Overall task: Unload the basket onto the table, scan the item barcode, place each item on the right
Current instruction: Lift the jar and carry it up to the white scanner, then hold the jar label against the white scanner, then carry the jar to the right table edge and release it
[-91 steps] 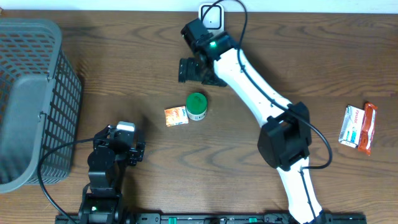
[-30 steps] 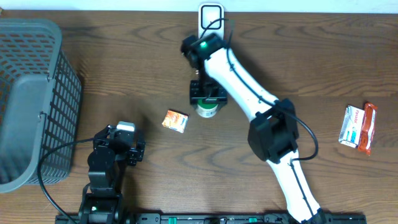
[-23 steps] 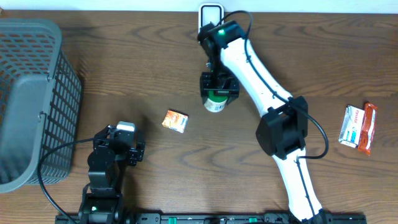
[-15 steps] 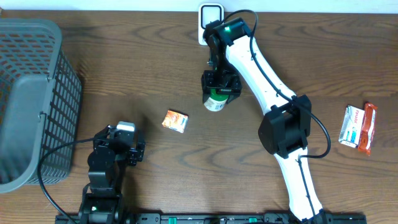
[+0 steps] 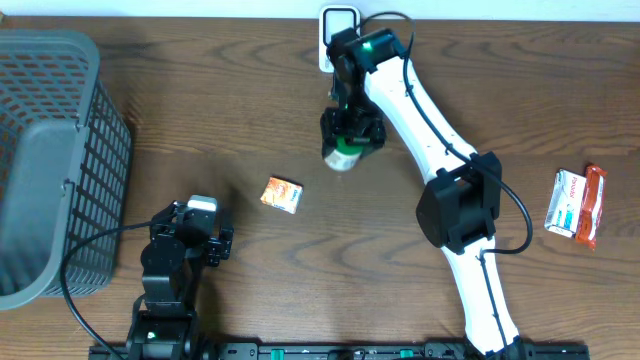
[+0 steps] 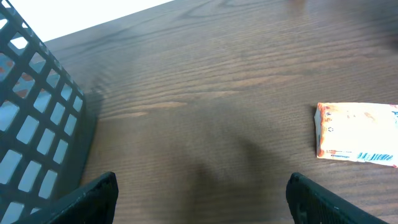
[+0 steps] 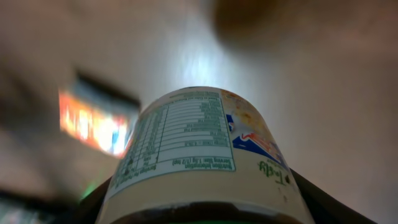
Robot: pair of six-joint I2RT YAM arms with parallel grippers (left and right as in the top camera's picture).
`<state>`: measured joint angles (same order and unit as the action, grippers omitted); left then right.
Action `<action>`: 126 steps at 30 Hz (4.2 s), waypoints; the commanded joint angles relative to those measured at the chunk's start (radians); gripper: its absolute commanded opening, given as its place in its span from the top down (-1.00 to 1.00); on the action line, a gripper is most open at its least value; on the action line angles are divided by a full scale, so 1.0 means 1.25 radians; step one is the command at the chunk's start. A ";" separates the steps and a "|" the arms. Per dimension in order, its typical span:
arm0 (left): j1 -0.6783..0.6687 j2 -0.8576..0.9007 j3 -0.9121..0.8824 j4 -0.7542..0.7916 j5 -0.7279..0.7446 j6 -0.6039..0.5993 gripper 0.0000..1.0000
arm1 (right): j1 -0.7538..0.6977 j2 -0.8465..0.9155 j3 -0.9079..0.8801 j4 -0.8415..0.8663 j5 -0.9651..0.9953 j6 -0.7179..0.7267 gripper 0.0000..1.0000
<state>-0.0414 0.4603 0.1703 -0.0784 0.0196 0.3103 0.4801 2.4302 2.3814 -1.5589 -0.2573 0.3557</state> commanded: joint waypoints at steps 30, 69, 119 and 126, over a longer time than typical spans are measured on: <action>-0.002 -0.004 0.001 0.003 -0.007 -0.007 -0.74 | -0.033 -0.031 -0.231 1.092 0.436 -0.091 0.00; -0.002 -0.004 0.001 0.003 -0.007 -0.007 -0.74 | 0.005 -0.036 -0.313 1.264 0.482 -0.210 0.08; -0.002 -0.004 0.001 0.003 -0.007 -0.008 -0.74 | -0.955 -0.461 -0.832 0.561 0.471 0.026 -0.03; -0.002 -0.004 0.001 0.003 -0.007 -0.007 -0.74 | -1.039 -0.461 -0.836 0.571 0.426 0.056 -0.14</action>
<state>-0.0414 0.4603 0.1703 -0.0788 0.0196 0.3103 -0.7979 1.8580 1.3350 -0.8513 0.3058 0.3874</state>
